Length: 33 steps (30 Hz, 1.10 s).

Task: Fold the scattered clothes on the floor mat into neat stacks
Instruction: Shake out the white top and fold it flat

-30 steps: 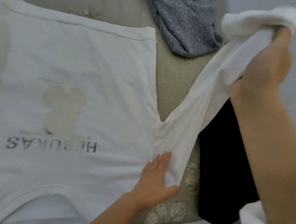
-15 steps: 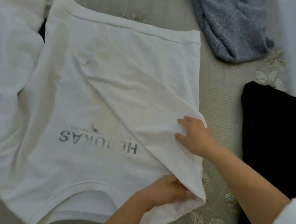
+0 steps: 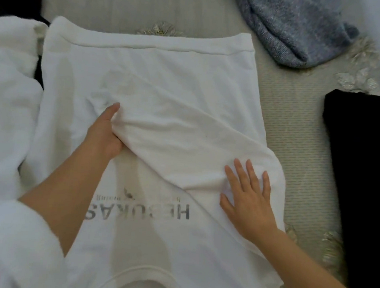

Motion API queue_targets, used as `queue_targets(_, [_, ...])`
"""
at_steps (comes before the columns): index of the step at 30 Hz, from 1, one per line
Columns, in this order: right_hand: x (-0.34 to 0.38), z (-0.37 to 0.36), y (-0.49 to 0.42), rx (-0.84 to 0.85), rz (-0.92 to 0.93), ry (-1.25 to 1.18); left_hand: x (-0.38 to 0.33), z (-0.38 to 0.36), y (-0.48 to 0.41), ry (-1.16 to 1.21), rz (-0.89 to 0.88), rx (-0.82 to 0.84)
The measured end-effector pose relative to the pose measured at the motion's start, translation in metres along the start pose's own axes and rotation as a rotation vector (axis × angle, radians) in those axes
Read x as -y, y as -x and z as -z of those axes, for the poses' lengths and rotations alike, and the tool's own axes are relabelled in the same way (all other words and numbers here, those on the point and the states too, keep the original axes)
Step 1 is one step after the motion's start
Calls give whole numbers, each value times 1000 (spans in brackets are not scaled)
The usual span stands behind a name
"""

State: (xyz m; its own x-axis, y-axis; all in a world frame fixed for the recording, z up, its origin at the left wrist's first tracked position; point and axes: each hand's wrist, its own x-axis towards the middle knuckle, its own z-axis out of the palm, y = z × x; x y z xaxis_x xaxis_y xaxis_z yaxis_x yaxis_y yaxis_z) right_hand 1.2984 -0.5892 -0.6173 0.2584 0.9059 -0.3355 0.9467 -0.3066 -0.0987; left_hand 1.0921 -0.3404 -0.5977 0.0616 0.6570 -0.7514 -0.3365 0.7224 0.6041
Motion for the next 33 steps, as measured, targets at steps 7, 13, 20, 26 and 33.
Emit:
queue_targets(7, [8,17,-4,-176,-39,-67,-71,-22,-26,50,-268,147])
queue_targets(13, [25,-11,-8,6,-26,-19,-61,33,-52,-752,-435,-342])
queue_targets(20, [36,-27,-4,-22,-59,-55,62,71,2,-1657,-804,75])
queue_targets(26, [82,-31,13,-51,86,-69,102,121,55,-1858,-829,280])
queue_targets(33, [189,-32,2,-1,318,-75,39,200,91,-1519,-931,-136])
